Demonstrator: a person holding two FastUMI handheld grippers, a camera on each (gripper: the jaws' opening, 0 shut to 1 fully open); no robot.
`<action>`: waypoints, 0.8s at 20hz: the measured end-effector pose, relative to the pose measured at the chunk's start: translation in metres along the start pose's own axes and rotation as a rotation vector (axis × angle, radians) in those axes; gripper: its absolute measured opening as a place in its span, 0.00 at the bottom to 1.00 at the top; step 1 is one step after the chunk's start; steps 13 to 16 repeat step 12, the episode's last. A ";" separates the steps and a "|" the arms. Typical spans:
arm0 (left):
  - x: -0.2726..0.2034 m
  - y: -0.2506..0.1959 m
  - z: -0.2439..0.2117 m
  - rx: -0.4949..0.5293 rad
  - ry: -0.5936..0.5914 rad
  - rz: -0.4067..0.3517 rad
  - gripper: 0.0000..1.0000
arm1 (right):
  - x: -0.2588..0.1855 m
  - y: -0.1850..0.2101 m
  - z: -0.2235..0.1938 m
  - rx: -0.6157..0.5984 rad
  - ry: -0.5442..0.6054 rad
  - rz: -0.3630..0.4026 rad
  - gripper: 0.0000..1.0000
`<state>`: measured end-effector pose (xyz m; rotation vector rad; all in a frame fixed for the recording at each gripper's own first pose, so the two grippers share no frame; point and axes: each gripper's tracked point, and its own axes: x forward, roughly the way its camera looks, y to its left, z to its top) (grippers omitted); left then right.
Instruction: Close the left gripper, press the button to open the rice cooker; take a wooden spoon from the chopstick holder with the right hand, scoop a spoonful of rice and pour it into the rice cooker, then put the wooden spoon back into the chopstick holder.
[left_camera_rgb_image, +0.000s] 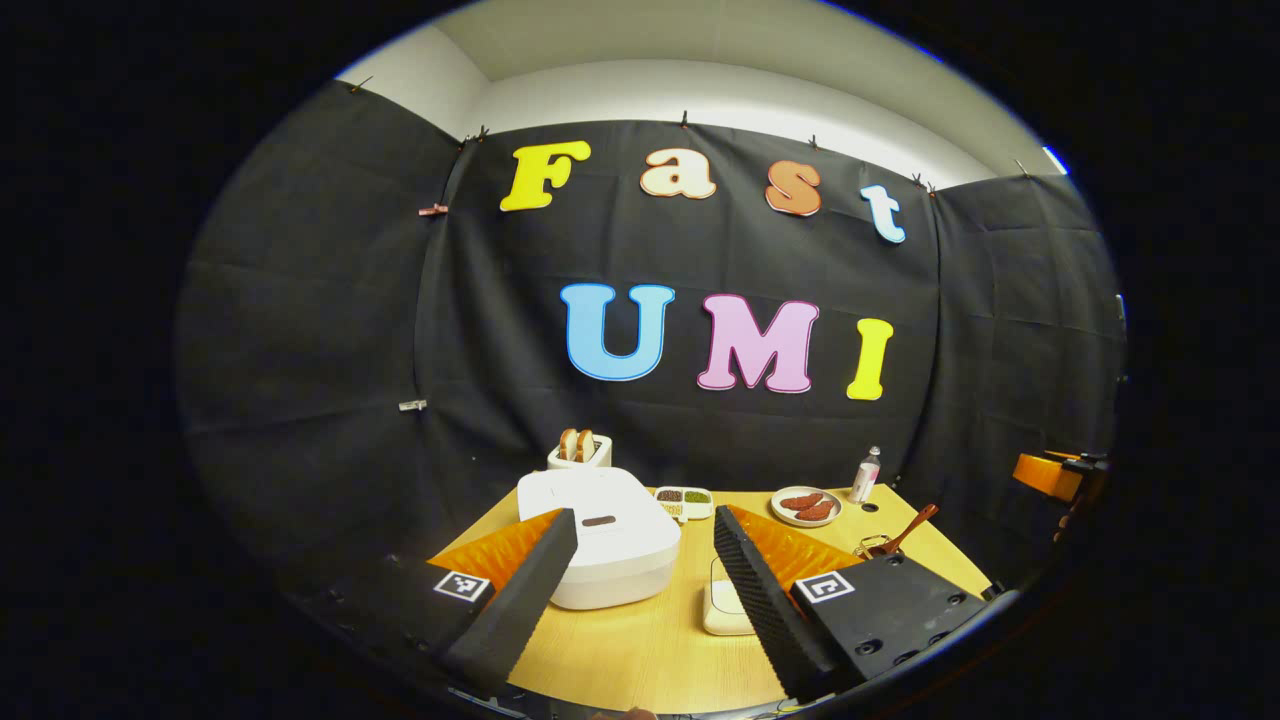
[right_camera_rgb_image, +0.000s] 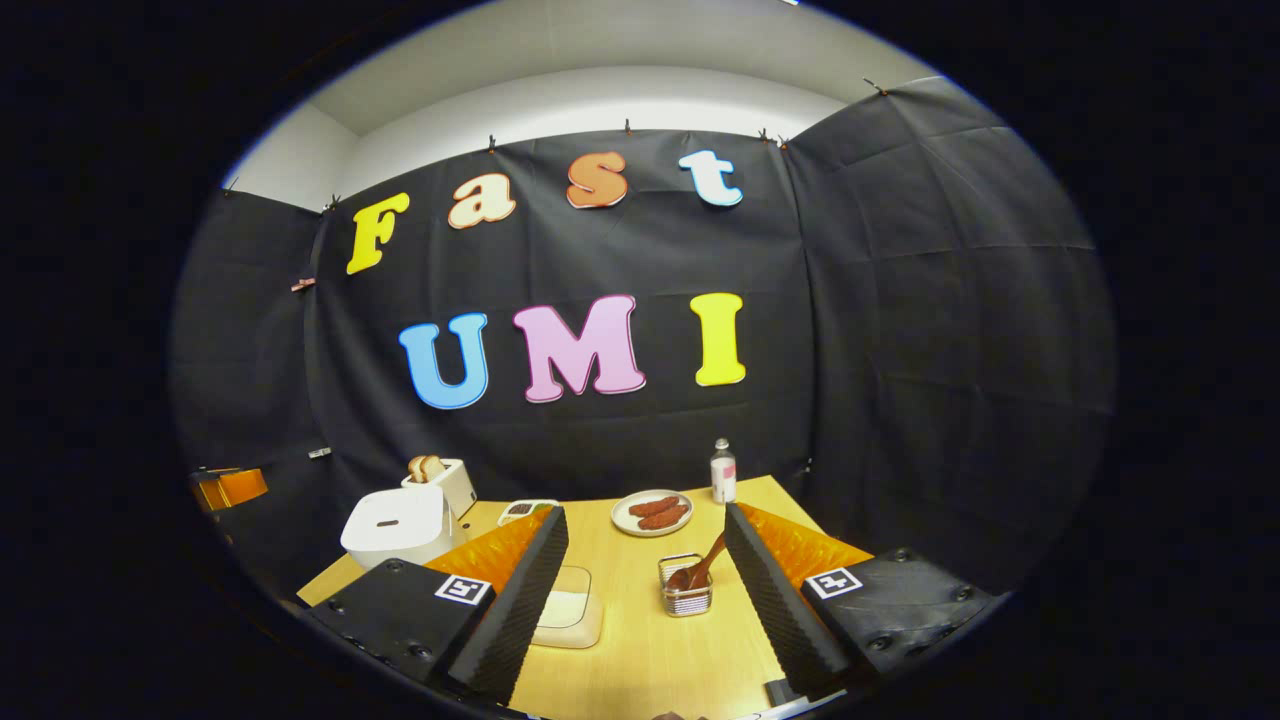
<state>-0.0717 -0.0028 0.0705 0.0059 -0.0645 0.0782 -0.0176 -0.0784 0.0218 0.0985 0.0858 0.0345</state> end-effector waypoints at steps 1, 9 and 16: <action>-0.006 -0.003 -0.005 0.002 0.007 0.000 0.95 | -0.004 -0.007 -0.006 0.000 0.020 -0.018 0.98; -0.012 -0.002 -0.016 -0.017 0.023 -0.035 0.95 | -0.029 -0.010 -0.002 -0.005 0.017 -0.058 0.98; -0.007 0.009 -0.020 -0.018 0.018 -0.028 0.95 | -0.029 -0.004 -0.001 -0.012 0.005 -0.074 0.92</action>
